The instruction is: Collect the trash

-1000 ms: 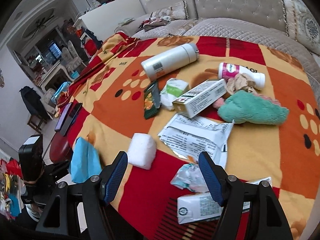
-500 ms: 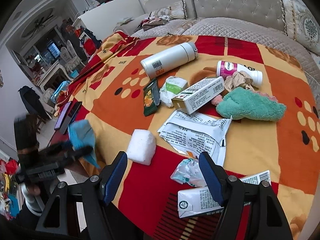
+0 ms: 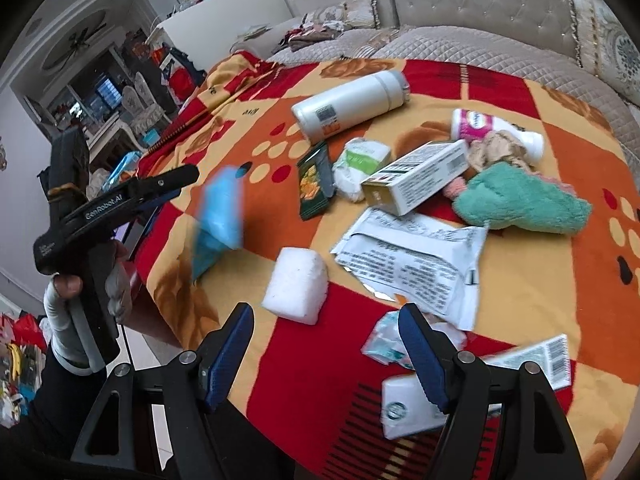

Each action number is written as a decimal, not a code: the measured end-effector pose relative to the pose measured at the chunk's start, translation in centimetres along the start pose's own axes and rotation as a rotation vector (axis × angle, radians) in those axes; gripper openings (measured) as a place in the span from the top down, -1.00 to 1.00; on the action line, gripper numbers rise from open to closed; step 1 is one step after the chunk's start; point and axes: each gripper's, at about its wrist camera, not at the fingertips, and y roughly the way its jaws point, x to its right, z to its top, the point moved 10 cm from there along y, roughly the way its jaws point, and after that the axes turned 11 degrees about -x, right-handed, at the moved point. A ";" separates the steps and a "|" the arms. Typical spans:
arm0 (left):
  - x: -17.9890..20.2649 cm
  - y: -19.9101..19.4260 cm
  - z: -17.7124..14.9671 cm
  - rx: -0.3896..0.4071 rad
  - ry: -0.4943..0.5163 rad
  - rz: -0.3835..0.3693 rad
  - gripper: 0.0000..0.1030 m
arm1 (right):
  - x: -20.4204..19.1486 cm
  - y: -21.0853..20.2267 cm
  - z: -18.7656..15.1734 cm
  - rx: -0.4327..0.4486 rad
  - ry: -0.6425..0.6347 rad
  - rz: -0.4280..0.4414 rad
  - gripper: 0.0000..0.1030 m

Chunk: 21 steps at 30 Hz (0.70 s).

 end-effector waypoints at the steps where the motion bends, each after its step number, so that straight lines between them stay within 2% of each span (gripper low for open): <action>1: 0.1 0.0 -0.1 -0.006 0.006 -0.012 -0.56 | -0.3 0.4 0.1 -0.007 -0.003 0.000 -0.41; 4: 1.0 -0.1 -0.8 -0.033 0.084 -0.045 -0.56 | -0.9 1.1 0.2 -0.017 -0.008 0.003 -0.41; 6: 1.5 0.3 -1.5 -0.069 0.171 -0.032 -0.58 | -1.0 1.3 0.2 -0.021 -0.007 0.003 -0.41; 9: 2.0 1.6 -2.9 -0.122 0.309 0.025 -0.59 | -0.8 1.6 0.1 -0.031 -0.001 -0.011 -0.41; 12: 2.6 3.0 -4.0 -0.184 0.403 0.020 -0.59 | -0.5 1.7 0.2 -0.031 0.018 -0.015 -0.41; 15: 3.1 4.0 -4.2 -0.209 0.509 0.059 -0.59 | -0.4 1.7 0.2 -0.032 0.030 -0.013 -0.41; 21: 2.9 7.2 -4.1 -0.297 0.640 0.150 -0.59 | -0.6 2.2 -0.1 -0.042 0.046 -0.011 -0.41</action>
